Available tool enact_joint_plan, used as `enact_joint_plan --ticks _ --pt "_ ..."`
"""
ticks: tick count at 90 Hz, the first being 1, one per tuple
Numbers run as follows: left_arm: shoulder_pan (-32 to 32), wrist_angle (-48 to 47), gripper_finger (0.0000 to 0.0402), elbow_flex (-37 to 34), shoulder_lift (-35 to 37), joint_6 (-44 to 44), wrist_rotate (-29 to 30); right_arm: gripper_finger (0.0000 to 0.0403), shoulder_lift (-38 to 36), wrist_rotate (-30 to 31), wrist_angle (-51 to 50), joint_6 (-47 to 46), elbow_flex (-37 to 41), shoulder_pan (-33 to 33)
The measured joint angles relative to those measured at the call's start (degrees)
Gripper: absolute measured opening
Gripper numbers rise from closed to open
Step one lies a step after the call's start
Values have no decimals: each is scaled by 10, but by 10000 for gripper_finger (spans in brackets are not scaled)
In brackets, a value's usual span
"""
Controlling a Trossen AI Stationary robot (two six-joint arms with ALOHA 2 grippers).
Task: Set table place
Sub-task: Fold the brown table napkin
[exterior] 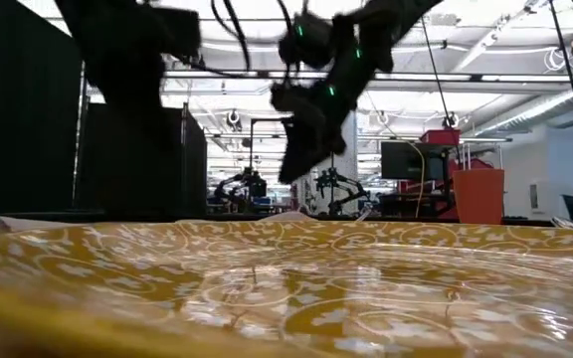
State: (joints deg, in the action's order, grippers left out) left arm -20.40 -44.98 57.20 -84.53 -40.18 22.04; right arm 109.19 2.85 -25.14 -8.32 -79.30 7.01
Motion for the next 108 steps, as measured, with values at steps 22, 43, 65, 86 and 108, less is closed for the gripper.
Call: enact_joint_plan --ticks 22,43,65,86,108 --pt "-51 -179 131 -49 44 -138 19 132 2 26 39 -39 -13 -94" --pt "-115 -168 131 -126 63 -225 -1 132 41 31 112 -66 -20 -134" --pt "-141 -121 131 -177 59 -253 -16 132 137 25 104 -75 -97 -142" --pt "-153 -125 131 -191 57 -243 -19 132 205 -3 65 -85 -177 -161" --pt "-154 -121 131 -204 57 -223 -23 132 217 -3 59 -107 -195 -187"
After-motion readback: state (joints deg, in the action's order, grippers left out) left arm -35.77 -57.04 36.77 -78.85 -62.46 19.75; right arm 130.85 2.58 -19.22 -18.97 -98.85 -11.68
